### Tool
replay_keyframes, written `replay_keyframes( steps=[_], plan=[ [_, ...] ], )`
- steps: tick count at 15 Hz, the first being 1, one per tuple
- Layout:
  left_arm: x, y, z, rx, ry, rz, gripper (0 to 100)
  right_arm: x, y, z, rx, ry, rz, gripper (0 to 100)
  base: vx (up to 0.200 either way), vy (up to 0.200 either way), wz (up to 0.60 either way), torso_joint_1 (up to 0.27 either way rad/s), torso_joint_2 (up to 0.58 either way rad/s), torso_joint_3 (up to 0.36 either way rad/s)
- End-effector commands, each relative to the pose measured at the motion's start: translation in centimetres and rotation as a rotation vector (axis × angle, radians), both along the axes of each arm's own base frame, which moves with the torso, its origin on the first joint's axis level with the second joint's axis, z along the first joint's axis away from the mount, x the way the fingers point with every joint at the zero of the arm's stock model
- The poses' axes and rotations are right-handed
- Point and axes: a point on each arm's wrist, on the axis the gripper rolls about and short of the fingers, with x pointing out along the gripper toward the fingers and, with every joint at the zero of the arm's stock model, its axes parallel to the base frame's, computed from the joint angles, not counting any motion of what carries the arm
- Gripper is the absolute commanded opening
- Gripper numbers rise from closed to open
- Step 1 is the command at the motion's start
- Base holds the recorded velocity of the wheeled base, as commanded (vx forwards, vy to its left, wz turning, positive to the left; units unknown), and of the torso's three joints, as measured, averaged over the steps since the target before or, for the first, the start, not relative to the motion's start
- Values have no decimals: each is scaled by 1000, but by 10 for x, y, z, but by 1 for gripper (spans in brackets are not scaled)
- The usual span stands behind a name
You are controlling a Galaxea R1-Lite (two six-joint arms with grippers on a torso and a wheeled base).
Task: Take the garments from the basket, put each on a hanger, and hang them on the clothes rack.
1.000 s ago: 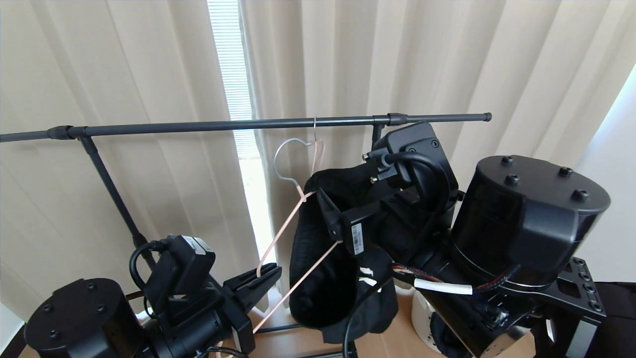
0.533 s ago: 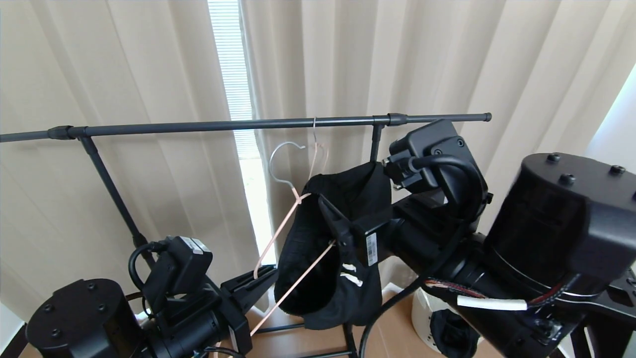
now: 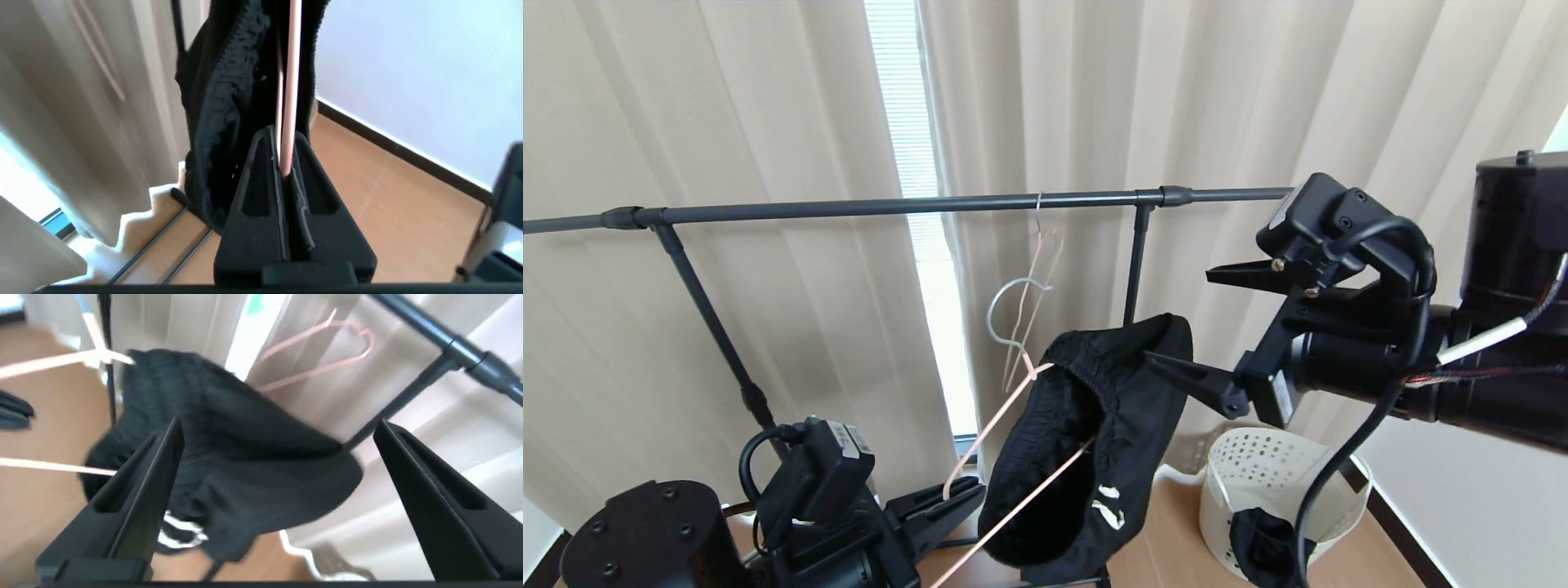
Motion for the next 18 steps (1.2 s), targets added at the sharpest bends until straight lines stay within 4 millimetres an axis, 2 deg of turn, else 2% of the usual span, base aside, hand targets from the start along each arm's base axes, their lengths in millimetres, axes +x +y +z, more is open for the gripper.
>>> replay_keyframes(
  steps=[1,4,5,6,7,13,18],
  plan=[
    [-1,1,-2,9,9,-7,0,14,-32,35,-87,-26,131,100,0,0,0,0,0,0],
    [-5,1,-3,17,12,-45,0,26,-45,41,-227,81,301,100,0,0,0,0,0,0],
    [-7,-1,-4,28,0,-70,0,40,-49,36,-289,143,386,100,0,0,0,0,0,0],
    [-7,-1,-4,28,0,-70,0,40,-49,36,-289,143,386,100,0,0,0,0,0,0],
    [-12,-6,-5,35,1,-107,0,55,-52,31,-326,172,489,100,0,0,0,0,0,0],
    [-23,-17,-4,33,-4,-186,0,76,-38,7,-341,282,534,100,0,0,0,0,0,0],
    [-27,-20,-4,32,-7,-206,0,91,-13,-20,-352,348,600,100,0,0,0,0,0,0]
  ],
)
